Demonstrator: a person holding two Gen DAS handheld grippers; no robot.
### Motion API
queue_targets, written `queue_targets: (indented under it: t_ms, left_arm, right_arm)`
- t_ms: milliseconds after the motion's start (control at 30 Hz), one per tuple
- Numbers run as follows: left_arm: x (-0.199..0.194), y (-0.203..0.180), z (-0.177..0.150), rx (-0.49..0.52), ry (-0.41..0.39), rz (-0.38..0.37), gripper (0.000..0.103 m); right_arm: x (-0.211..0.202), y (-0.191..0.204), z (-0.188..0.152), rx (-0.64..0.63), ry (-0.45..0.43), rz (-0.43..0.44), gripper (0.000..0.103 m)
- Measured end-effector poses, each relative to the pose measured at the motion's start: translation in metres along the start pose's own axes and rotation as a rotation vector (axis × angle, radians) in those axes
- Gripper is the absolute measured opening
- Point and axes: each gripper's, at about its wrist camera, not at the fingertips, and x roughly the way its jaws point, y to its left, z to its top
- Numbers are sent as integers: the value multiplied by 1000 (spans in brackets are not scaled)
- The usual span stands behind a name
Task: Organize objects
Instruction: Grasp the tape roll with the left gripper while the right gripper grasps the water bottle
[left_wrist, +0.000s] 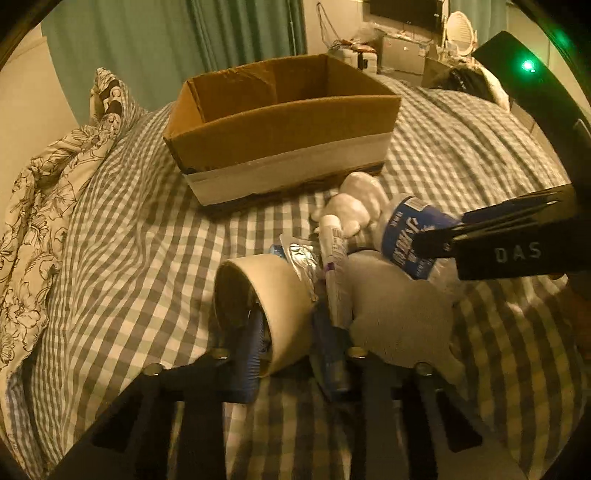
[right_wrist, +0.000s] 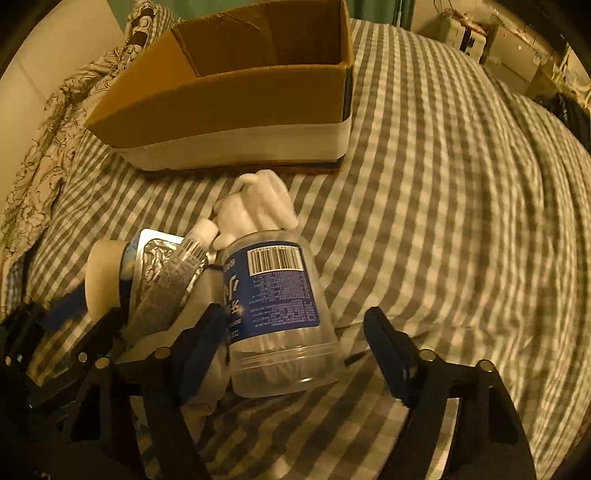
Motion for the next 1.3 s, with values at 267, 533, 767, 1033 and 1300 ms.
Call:
queue_targets:
  t_ms: [267,533,767,1033,1300]
  left_arm:
    - [-38,11,-2,-17,-44,-27,8]
    - [-92,29,14,-31,-149,-27,6]
    - [-99,33,21,-47,-147,-36,6]
    - [-59,44,6,-95,-54,-14,6]
    - [-56,51,5,-115,-51,-19,6]
  right_arm:
    - [-35,19,-13,-36,-76,-74,57]
    - [-105,33,-23,-52,-212,-89,3]
    - [-106,29,-23,-44,-171,-82,2]
    - [-52,26,-23,29,-81,-20,58]
    - [-31,32,-35,47,-15,-90,62]
